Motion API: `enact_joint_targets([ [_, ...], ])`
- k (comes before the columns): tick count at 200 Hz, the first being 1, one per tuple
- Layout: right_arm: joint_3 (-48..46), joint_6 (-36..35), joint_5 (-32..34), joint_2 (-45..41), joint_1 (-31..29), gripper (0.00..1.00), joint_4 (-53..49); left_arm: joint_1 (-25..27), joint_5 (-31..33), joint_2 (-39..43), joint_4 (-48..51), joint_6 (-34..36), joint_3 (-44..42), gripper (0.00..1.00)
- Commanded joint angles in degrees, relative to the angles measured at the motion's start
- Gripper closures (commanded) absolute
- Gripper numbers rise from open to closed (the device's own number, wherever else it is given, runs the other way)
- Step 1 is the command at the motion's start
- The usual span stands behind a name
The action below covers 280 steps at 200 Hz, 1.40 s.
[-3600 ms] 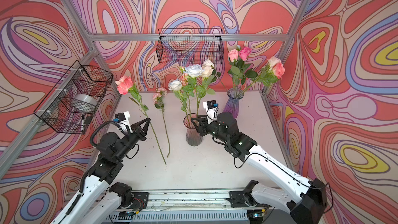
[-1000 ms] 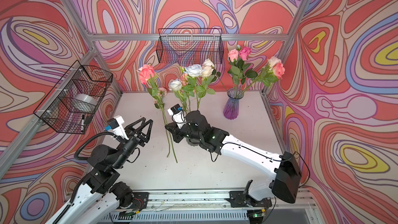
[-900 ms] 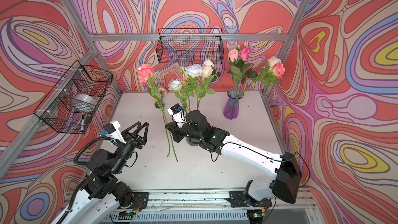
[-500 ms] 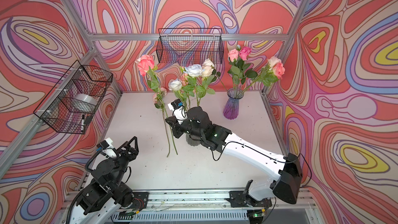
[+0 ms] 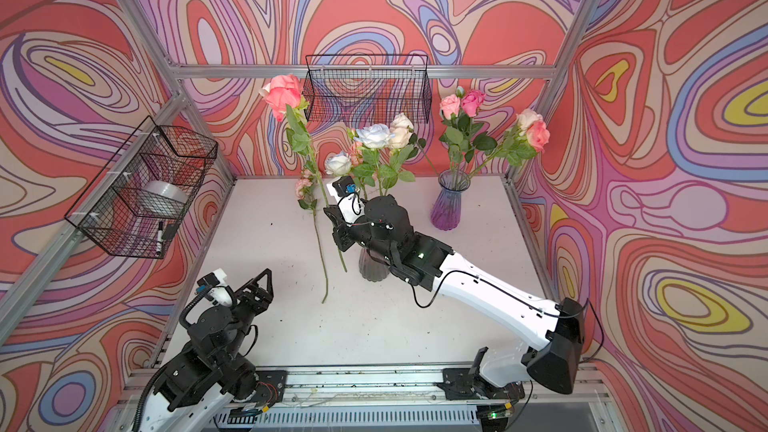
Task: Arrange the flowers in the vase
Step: 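Open the left gripper and draw it back while the right lifts the rose, then lower the pink rose stem into the pink-grey vase with the right gripper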
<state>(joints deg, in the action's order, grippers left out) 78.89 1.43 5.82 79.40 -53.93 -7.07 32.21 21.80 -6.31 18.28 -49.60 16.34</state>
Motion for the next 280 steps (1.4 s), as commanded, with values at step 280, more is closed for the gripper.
enact_joint_targets([
  [280, -15.26, 8.38, 3.37, -6.23, 11.74, 0.98, 7.86, 0.14, -12.97, -16.26, -17.57, -3.13, -2.8, 0.34],
])
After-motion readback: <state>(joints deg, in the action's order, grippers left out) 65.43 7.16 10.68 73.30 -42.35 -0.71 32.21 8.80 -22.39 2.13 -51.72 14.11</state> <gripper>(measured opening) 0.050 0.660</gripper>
